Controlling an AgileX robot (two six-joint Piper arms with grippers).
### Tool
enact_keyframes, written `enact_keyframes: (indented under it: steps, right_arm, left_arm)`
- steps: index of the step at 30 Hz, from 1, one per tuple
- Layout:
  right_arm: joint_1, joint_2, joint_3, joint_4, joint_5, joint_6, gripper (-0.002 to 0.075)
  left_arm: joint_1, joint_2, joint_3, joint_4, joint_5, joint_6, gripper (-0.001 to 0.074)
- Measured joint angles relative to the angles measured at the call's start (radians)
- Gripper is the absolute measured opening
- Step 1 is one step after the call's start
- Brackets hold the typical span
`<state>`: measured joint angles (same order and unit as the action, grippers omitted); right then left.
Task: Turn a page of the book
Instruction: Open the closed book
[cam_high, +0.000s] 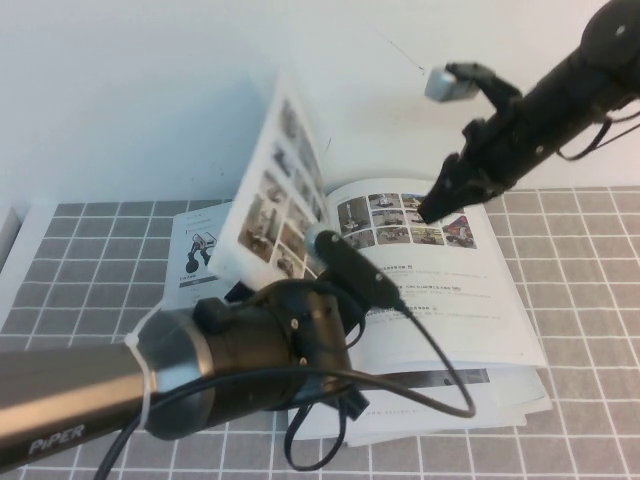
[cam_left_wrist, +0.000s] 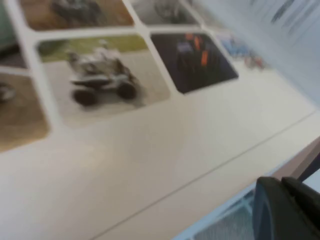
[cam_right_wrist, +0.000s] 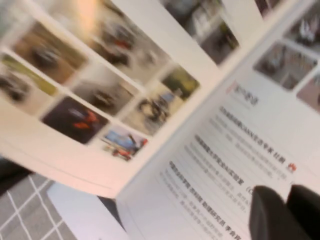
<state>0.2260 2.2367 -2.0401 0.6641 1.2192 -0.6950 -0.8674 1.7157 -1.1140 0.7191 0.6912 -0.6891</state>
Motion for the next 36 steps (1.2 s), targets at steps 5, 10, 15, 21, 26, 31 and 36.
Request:
enact_keyframes:
  steps: [5, 10, 15, 21, 26, 31, 36]
  right_arm:
    - [-0.002, 0.099, 0.011, 0.008, 0.000, 0.007, 0.0015]
    - [-0.002, 0.200, 0.013, 0.039, -0.006, 0.023, 0.0001]
    - [-0.002, 0.256, 0.013, 0.052, -0.010, 0.035, -0.0001]
    - [-0.002, 0.257, 0.013, 0.059, -0.010, 0.037, -0.0001]
    - [-0.002, 0.257, 0.013, 0.061, -0.010, 0.037, -0.0001]
    - [-0.002, 0.260, 0.013, 0.085, -0.010, 0.037, -0.0001]
    - [-0.002, 0.267, 0.013, 0.182, -0.010, 0.023, -0.0001]
  left_arm:
    - [0.019, 0.019, 0.072, -0.002, -0.019, -0.041, -0.0004]
    - [0.025, 0.055, 0.112, -0.002, -0.070, -0.056, -0.0004]
    - [0.027, 0.114, 0.116, -0.004, -0.094, -0.056, -0.0004]
    - [0.027, 0.136, 0.116, -0.026, -0.109, -0.059, -0.0004]
    - [0.027, 0.029, 0.118, -0.058, -0.172, -0.057, -0.0004]
    - [0.052, -0.140, 0.118, -0.037, -0.290, -0.077, -0.0004]
    - [0.157, -0.153, 0.118, -0.029, -0.366, -0.113, -0.0004]
